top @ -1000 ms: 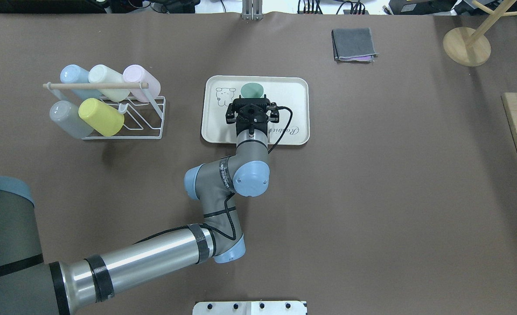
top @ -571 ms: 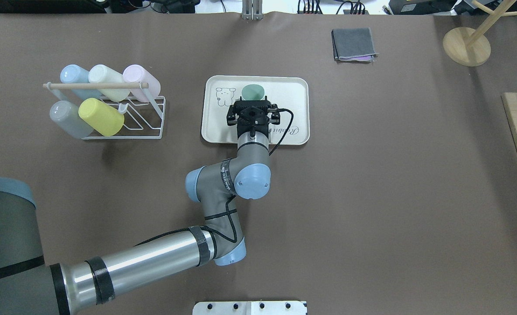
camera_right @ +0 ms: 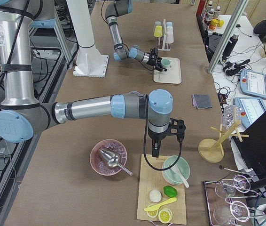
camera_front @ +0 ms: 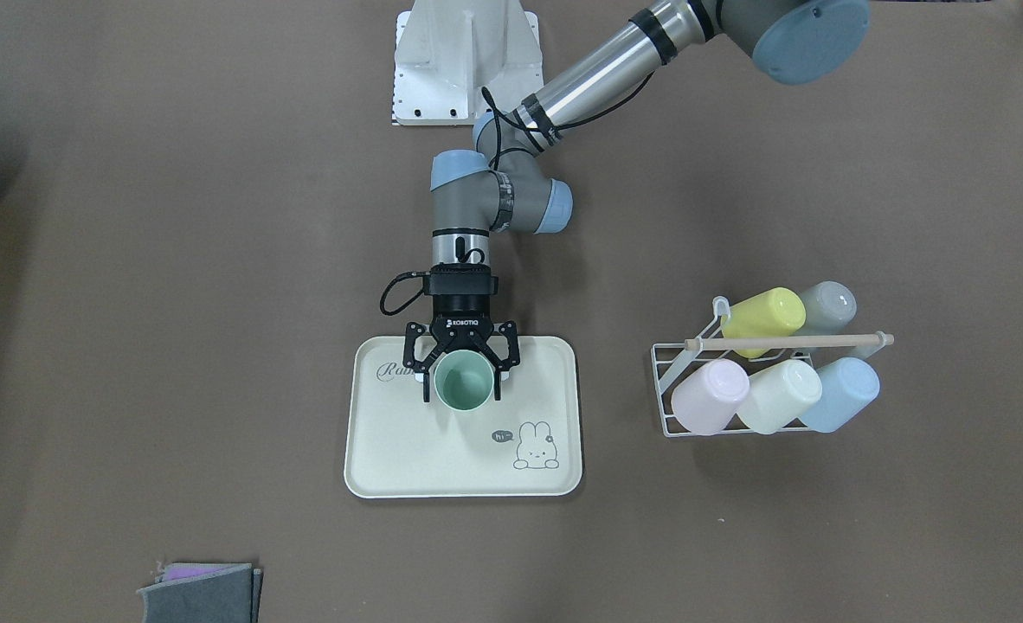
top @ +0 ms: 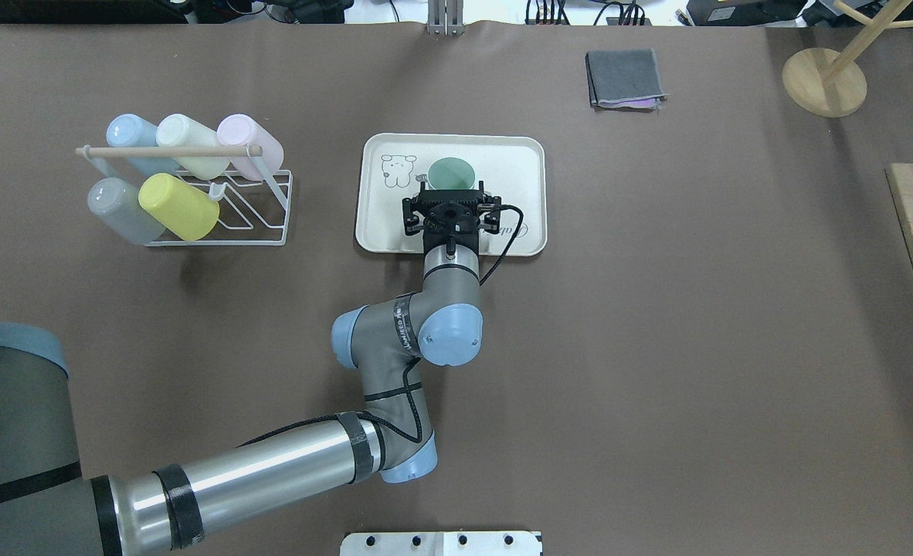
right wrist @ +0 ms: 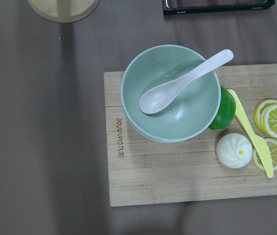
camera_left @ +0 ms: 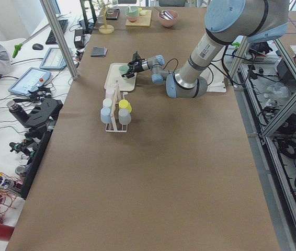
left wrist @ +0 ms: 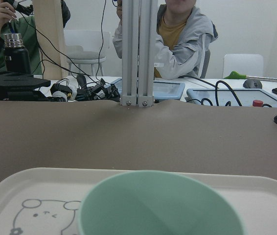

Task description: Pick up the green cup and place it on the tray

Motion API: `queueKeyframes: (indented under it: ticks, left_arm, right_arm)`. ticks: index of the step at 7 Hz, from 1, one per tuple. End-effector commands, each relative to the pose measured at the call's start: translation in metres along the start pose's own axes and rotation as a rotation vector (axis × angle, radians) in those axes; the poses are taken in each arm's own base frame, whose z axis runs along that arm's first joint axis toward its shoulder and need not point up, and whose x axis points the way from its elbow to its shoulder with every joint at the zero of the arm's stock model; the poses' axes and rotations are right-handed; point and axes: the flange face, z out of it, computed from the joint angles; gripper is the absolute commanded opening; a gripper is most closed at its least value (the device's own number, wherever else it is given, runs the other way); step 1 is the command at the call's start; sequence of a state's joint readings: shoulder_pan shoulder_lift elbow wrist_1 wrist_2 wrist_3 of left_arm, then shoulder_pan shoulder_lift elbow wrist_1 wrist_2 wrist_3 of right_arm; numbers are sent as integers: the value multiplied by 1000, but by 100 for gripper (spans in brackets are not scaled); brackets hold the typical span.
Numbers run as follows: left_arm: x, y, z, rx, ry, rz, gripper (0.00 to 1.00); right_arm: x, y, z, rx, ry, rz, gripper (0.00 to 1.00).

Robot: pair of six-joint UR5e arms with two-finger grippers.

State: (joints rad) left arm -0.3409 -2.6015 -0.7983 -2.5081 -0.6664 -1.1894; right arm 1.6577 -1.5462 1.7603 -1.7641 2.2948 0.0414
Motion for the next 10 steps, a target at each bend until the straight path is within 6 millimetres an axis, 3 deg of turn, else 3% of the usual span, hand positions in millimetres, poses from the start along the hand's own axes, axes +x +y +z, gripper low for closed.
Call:
queueKeyframes:
  ticks: [1,4,6,7,8,9,10]
  left_arm:
    - [-12,-23,-18,40,47,73,98]
    - [-23,-33,-22,52,144,144,98]
    - [-2,-88,-35,22,254,187,98]
    - [1,-105,-29,-14,249,238,98]
    - [-1,-131,-22,-43,246,256,98]
    - [-16,-169,0,-121,266,279,98]
    - [-53,-211,34,-202,277,288,98]
  right_arm:
    - [-6,1,-7,14,-2,-11,100]
    - [-6,3,-8,14,-4,-12,100]
    - [-4,6,-7,14,4,-14,100]
    - [12,19,10,-19,8,8,100]
    - [27,15,28,-6,9,6,100]
    - [29,-4,36,34,1,10,100]
    - [23,-6,42,25,0,51,100]
